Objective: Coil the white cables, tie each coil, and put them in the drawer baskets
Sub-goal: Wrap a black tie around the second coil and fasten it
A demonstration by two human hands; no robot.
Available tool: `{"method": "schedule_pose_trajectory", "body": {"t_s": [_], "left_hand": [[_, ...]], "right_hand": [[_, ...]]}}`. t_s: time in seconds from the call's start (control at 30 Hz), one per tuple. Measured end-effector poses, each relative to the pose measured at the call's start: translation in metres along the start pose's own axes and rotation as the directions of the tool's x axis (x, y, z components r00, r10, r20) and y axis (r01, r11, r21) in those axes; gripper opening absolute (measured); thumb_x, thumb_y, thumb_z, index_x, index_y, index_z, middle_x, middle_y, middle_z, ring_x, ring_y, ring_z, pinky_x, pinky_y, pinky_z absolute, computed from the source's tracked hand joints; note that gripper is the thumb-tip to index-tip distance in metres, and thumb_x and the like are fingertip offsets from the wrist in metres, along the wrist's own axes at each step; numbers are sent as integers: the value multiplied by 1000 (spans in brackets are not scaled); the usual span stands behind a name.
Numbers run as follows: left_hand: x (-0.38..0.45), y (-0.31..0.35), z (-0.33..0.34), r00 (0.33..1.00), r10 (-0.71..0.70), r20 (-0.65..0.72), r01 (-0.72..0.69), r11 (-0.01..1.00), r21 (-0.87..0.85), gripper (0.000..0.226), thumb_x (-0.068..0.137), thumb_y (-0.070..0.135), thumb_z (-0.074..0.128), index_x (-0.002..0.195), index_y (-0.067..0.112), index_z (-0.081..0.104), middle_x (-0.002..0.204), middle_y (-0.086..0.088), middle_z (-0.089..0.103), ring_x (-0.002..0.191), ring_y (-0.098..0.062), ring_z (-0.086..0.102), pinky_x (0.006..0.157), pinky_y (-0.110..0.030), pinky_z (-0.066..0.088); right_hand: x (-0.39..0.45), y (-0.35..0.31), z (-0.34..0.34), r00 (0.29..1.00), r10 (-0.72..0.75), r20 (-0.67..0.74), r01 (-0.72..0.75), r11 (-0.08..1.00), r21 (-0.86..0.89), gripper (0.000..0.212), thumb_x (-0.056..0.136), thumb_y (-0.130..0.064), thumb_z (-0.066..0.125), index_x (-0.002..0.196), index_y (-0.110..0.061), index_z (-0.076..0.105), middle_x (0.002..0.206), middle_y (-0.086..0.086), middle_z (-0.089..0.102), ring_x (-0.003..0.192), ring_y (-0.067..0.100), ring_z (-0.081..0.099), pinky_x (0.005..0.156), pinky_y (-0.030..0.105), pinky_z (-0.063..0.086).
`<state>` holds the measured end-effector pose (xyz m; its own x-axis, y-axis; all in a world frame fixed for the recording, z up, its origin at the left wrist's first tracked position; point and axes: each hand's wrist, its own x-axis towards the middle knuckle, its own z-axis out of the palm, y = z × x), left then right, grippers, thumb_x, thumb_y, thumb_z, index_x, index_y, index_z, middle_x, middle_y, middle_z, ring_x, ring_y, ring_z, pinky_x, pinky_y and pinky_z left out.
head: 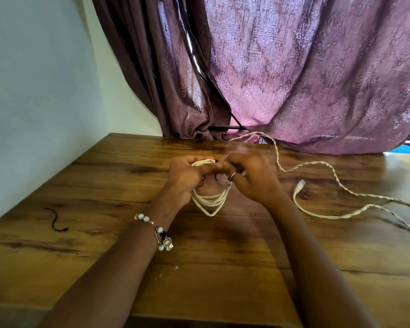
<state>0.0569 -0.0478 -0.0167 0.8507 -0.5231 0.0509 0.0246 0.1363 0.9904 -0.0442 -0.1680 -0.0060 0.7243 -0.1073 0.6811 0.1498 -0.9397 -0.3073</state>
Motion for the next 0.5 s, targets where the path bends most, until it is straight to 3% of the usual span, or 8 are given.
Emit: {"method": "schedule_pose_trajectory", "body": {"t_s": [0.07,0.13,0.23,0.33,0.5], "left_hand": [[-1,0,3,999,41,10,-41,999,27,17,70,5,80,83,12,71,77,-12,64,68,-22,51,49,-23,38],[-3,1,4,996,72,45,-74,997,32,21,69,4,80,87,11,72,77,-12,65,69,-23,51,49,-23,39],[-5,2,1,981,140,135,-136,990,-34,20,70,1,79,84,15,74,80,-12,70,73,-25,56,63,-30,44],[-4,1,0,944,266,193,-271,963,1,25,73,-1,76,95,8,72,84,-7,72,74,-13,65,66,-24,52],[0,-1,-4,827,467,314,-531,832,162,25,79,4,73,103,12,68,91,-2,72,82,-10,68,76,-25,55]], "right_hand": [[1,2,-1,983,172,-61,-150,953,263,39,94,-34,52,72,-5,65,65,14,67,55,23,64,53,40,52],[0,4,0,908,403,-111,-284,790,544,28,97,-19,53,78,-3,65,73,17,69,58,19,65,56,35,55],[-3,7,-2,789,612,-50,-410,585,700,19,97,-6,49,87,1,63,82,14,68,67,19,65,61,30,56],[-7,8,0,757,608,239,-554,404,728,21,94,8,44,87,2,63,83,20,68,67,27,65,62,41,58],[-9,9,-2,711,520,473,-627,164,762,33,86,24,36,96,7,63,74,21,69,53,21,66,50,31,57]]}}
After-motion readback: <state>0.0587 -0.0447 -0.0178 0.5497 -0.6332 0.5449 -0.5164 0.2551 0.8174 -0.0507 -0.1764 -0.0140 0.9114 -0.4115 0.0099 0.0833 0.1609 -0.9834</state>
